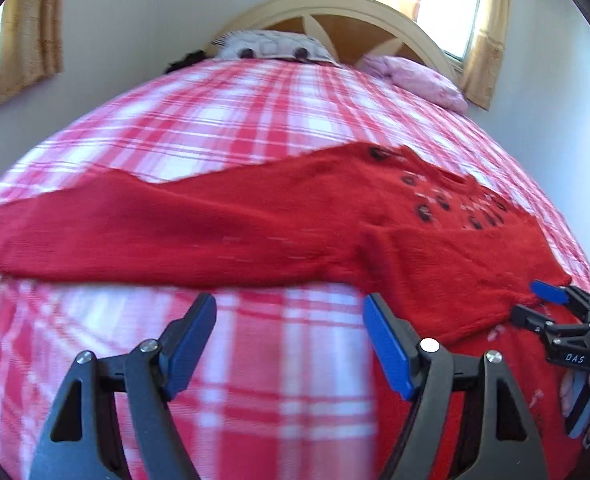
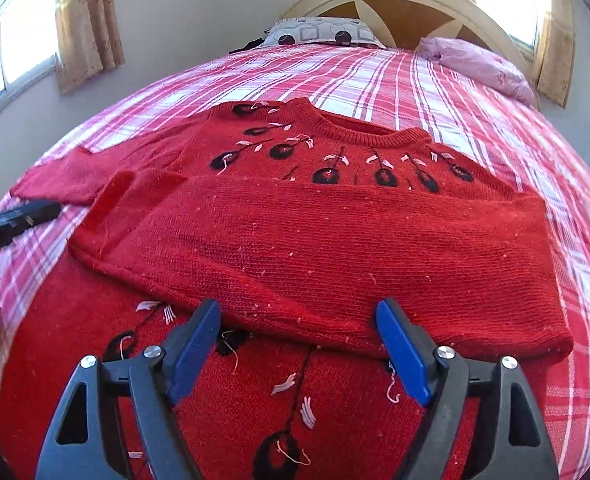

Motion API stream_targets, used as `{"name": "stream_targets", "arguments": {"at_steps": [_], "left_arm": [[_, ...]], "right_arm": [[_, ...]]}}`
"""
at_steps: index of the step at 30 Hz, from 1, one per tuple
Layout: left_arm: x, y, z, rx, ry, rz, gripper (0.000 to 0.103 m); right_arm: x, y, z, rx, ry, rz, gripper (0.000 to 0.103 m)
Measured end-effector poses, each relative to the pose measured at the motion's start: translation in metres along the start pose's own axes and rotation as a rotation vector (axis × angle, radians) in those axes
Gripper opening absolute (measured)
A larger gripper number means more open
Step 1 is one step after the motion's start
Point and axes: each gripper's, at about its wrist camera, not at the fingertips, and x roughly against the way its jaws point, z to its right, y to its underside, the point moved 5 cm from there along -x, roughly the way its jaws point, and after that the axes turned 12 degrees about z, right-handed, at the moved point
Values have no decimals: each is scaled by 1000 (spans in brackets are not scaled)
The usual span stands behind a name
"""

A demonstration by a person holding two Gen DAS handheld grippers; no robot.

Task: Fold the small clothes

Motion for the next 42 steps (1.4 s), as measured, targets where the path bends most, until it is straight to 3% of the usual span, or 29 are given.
{"name": "stream_targets", "arguments": {"at_steps": [6, 12, 14, 17, 25, 34, 37, 42], "left_arm": [[12, -11, -91, 65, -193, 9, 78], [23, -17, -174, 216, -359, 25, 78], [23, -14, -193, 290, -380, 21, 78], [20, -8, -223, 451, -368, 12, 78], [6, -11, -246, 593, -326, 41, 71], [-5, -13, -269, 611, -360, 45, 14], [-5, -14, -272, 621, -344, 51, 7], [1, -21, -258, 597, -303, 70, 5]], "right_arm": [[0, 0, 2, -15, -11, 5, 82], [2, 2, 2, -7, -5, 5, 83], [2, 2, 2, -5, -4, 5, 83], [1, 2, 1, -1, 0, 4, 83], [1, 2, 1, 1, 1, 5, 83], [1, 2, 1, -1, 0, 5, 83], [1, 2, 1, 0, 0, 5, 83], [1, 2, 1, 0, -3, 0, 84]]}}
